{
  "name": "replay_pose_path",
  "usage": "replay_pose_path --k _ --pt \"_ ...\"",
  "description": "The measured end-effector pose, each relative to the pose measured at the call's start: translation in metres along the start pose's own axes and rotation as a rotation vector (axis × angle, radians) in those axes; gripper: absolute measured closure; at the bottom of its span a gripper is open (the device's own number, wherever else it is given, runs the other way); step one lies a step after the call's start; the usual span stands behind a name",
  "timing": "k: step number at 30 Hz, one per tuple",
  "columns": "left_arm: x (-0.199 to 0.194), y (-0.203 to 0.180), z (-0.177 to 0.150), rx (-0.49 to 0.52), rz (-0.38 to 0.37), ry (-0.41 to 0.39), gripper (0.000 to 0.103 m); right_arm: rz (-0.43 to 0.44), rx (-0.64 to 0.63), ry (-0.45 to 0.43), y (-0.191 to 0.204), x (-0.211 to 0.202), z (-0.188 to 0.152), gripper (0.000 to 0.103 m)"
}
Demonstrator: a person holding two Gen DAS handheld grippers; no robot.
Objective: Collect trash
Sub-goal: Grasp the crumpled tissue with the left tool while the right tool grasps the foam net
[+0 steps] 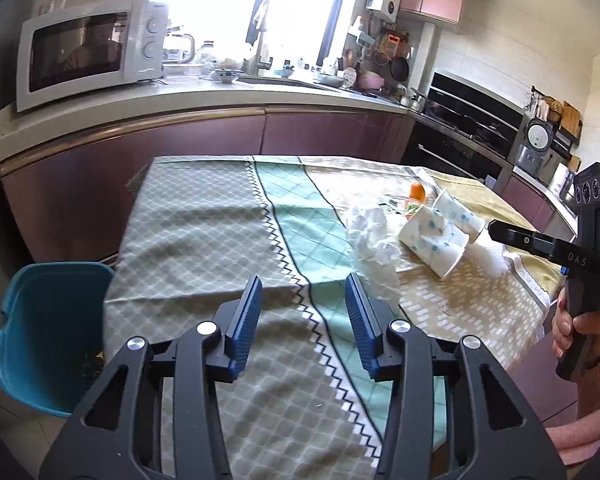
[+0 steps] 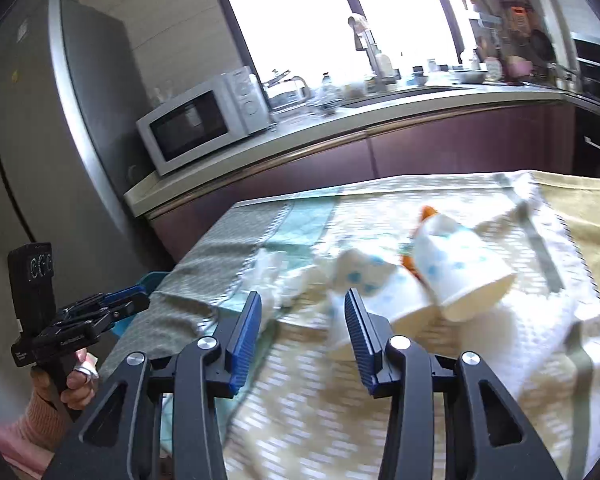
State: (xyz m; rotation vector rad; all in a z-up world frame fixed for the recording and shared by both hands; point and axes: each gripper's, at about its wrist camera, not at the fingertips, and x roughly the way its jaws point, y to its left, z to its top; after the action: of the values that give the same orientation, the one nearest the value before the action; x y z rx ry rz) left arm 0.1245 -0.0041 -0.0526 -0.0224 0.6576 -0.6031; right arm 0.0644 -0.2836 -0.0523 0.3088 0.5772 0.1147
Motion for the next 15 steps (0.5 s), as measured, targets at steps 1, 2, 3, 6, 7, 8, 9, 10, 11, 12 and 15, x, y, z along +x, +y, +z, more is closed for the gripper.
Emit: replay_pose_path --k 1,2,3,6,7,8,9,10,11,12,15 --pt "0.008 -0.006 0.000 0.007 -0.010 0.009 0.059 -0.034 0.022 -0.003 -0.013 -0.005 -0.002 0.059" --pt "0.015 -0.014 0.001 0.013 -0.017 0.018 0.059 -0.069 0.042 -0.004 -0.027 -0.008 -0.004 0.058" --pt "0.022 -0.018 0.001 0.017 -0.021 0.026 0.059 -0.100 0.063 -0.006 -0.039 -0.012 -0.006 0.058" --pt "0.041 -0.030 0.003 0.017 -0.041 0.053 0.058 -0.168 0.125 -0.011 -0.073 -0.018 -0.013 0.050" --pt "0.047 -0.033 0.004 0.015 -0.048 0.062 0.057 -0.186 0.142 -0.008 -0.082 -0.018 -0.015 0.048" --pt "0.052 -0.035 0.005 0.013 -0.052 0.069 0.057 -0.191 0.156 -0.003 -0.089 -0.017 -0.016 0.048" --pt "0.057 -0.037 0.007 0.012 -0.054 0.076 0.057 -0.196 0.162 0.003 -0.096 -0.016 -0.017 0.048" --pt "0.061 -0.040 0.008 0.011 -0.055 0.080 0.056 -0.205 0.164 0.010 -0.097 -0.013 -0.019 0.047" --pt "0.065 -0.041 0.009 0.009 -0.053 0.084 0.056 -0.209 0.164 0.016 -0.100 -0.011 -0.020 0.047" --pt "0.068 -0.043 0.011 0.006 -0.054 0.087 0.054 -0.213 0.164 0.021 -0.102 -0.008 -0.021 0.044" --pt "0.078 -0.045 0.015 0.000 -0.052 0.101 0.052 -0.215 0.169 0.031 -0.104 -0.001 -0.023 0.039"
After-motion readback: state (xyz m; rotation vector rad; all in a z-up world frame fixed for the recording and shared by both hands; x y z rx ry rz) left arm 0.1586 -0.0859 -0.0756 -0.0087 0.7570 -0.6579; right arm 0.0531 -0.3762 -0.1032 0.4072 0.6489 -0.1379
